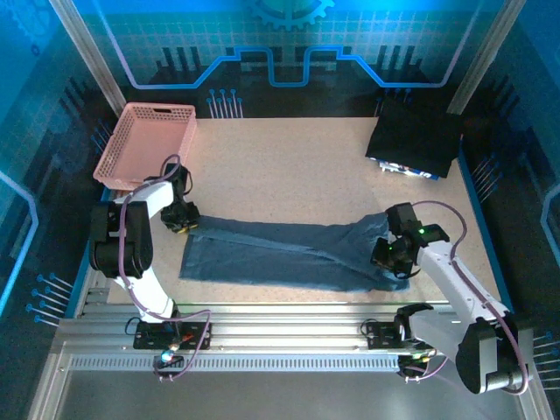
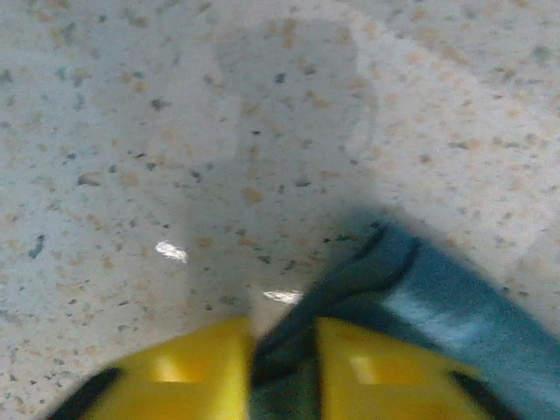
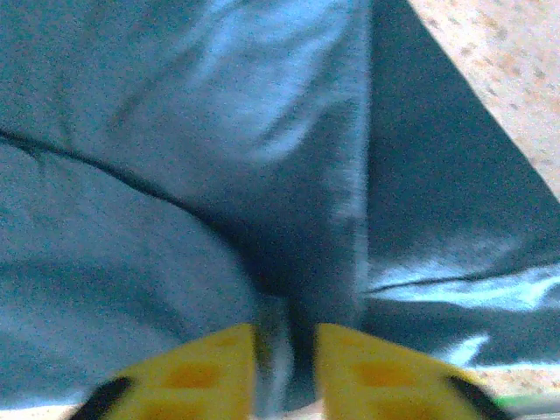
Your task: Fold and stack the t-shirts
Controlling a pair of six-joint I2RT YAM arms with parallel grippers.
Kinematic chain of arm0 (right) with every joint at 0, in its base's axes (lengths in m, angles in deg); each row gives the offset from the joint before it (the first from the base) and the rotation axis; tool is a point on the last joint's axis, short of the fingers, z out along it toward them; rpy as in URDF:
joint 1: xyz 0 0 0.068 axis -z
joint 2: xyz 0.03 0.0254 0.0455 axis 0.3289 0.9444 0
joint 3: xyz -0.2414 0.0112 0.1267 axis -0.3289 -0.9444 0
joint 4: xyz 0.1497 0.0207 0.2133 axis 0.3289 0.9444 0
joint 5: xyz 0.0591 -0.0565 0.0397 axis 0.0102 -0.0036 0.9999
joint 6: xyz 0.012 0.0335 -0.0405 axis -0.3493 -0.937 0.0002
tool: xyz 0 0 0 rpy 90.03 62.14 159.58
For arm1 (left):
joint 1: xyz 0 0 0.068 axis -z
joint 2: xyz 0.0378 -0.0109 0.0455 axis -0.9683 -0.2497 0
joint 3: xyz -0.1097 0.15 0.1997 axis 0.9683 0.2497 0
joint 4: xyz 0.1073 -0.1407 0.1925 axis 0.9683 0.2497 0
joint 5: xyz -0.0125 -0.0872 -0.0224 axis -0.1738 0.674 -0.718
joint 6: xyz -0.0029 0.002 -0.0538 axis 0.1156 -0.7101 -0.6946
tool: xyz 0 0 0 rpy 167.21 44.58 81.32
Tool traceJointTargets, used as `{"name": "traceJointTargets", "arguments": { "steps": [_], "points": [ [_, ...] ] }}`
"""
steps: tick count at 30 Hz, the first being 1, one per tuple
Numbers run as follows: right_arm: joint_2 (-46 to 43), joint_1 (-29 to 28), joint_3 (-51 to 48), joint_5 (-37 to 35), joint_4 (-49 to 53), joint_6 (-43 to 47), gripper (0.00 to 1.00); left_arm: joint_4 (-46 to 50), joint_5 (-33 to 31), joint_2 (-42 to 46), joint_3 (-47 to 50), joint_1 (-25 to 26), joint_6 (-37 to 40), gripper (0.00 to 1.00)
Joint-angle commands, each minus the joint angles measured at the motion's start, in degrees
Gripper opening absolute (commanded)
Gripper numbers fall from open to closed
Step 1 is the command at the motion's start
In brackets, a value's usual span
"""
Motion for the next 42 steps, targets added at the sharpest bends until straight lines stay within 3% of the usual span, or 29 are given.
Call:
{"name": "traceJointTargets", "arguments": {
  "steps": [1, 3, 5, 8, 14, 19, 25, 36, 42],
  "points": [
    [0.2, -0.6, -0.3, -1.7, 2.6, -3.0, 0.46, 1.3, -1.8, 1.6, 1.1, -0.8, -3.1, 0.56],
    [-0.8, -0.6, 0.8, -1.8, 3.1, -3.7, 0.53, 2.2, -0.9, 4.2, 0.3, -0.6, -4.6, 0.69],
    [-2.7, -0.7, 2.5, -1.6, 2.9, -3.9, 0.6, 3.2, 1.2, 7.4, -0.8, 0.1, -6.5, 0.75],
    [-4.8, -0.8, 4.3, 2.2, -2.1, -1.5, 0.71, 3.0, 2.7, 12.8, -1.9, 3.6, -9.0, 0.78],
    [6.3, -1.6, 10.6, 11.2, -7.5, 8.2, 0.72, -5.8, 9.8, 18.2, -0.7, 13.8, -11.1, 0.81],
    [16.5, -3.0, 13.5, 11.9, -9.4, 12.5, 0.66, -10.7, 16.6, 14.3, 0.0, 14.6, -11.0, 0.74],
    [22.5, -3.5, 14.8, 12.2, -11.5, 13.3, 0.62, -9.6, 16.0, 9.6, 0.2, 14.2, -8.5, 0.58],
    [23.2, -3.9, 13.8, 10.8, -11.4, 12.7, 0.62, -7.5, 11.6, 5.9, 6.2, 12.5, -10.7, 0.5],
    [23.8, -3.9, 13.2, 8.9, -10.1, 11.1, 0.62, -8.6, 14.7, 10.1, 12.4, 12.0, -13.1, 0.5]
  ]
}}
